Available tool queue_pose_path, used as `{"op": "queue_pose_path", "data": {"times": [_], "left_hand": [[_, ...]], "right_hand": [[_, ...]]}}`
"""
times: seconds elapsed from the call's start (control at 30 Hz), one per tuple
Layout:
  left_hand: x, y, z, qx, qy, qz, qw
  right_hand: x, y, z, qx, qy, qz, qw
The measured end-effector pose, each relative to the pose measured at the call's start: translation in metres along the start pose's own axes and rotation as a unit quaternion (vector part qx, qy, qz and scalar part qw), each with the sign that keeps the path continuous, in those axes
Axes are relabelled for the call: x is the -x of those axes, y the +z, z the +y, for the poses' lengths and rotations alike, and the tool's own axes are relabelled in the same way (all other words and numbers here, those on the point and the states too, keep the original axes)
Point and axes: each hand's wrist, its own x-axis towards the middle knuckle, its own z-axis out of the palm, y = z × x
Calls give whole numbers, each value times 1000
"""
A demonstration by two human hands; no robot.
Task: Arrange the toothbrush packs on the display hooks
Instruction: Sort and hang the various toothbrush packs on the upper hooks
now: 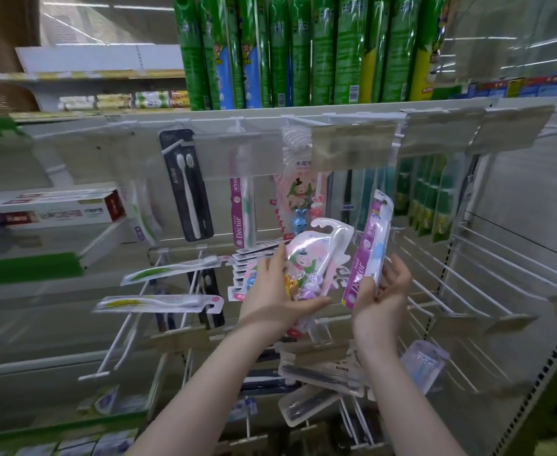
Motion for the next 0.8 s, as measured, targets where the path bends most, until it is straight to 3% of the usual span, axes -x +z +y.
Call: {"op": "queue_pose_path", "data": {"times": [0.4, 0.8], "left_hand": [[13, -54, -31, 52, -40, 173, 983], [6, -68, -43, 117, -81, 218, 966]], "right_hand": [[39, 44, -17, -88, -87, -121, 985], [40, 70, -19, -102, -67, -185, 975]]}}
